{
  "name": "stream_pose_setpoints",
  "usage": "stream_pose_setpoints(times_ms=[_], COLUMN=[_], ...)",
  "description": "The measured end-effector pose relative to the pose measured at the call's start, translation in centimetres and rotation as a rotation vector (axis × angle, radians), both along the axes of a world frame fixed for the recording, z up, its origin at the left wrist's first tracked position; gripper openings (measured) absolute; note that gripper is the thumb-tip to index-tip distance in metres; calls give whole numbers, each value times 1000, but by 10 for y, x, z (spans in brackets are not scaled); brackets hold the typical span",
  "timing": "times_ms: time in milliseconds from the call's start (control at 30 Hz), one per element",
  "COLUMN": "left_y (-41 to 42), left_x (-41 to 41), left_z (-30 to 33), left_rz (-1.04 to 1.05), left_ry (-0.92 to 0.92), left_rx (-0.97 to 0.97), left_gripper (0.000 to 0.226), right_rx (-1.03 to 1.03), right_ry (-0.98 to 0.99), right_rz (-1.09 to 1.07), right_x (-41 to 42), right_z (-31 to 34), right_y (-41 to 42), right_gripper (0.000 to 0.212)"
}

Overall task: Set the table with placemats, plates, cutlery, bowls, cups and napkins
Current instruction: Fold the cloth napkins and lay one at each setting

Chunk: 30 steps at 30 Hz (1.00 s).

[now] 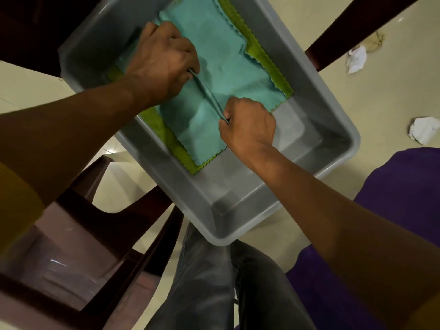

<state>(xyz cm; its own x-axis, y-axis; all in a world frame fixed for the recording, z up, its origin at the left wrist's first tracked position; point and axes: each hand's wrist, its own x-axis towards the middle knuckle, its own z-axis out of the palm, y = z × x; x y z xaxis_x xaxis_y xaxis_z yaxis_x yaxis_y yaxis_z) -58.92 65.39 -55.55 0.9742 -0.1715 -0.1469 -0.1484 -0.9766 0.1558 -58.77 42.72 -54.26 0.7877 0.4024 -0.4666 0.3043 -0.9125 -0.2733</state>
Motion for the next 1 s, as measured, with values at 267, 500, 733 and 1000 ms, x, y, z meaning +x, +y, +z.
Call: stream_pose_setpoints(times_ms=[267, 500, 733, 1000], left_y=[-15, -21, -24, -22], left_x=[12, 16, 23, 20], left_z=[20, 19, 16, 16], left_rz=[-175, -164, -151, -118], left_ry=[201, 280, 276, 208], left_rx=[-83, -115, -103, -138], left_gripper=[31, 24, 21, 16], right_rx=[89, 92, 112, 113], right_ry=[27, 31, 52, 40], right_rz=[-80, -127, -146, -144], right_x=[-2, 1, 4, 5], right_z=[2, -5, -5, -8], right_y=[-1, 2, 3, 4], right_gripper=[27, 21, 22, 26])
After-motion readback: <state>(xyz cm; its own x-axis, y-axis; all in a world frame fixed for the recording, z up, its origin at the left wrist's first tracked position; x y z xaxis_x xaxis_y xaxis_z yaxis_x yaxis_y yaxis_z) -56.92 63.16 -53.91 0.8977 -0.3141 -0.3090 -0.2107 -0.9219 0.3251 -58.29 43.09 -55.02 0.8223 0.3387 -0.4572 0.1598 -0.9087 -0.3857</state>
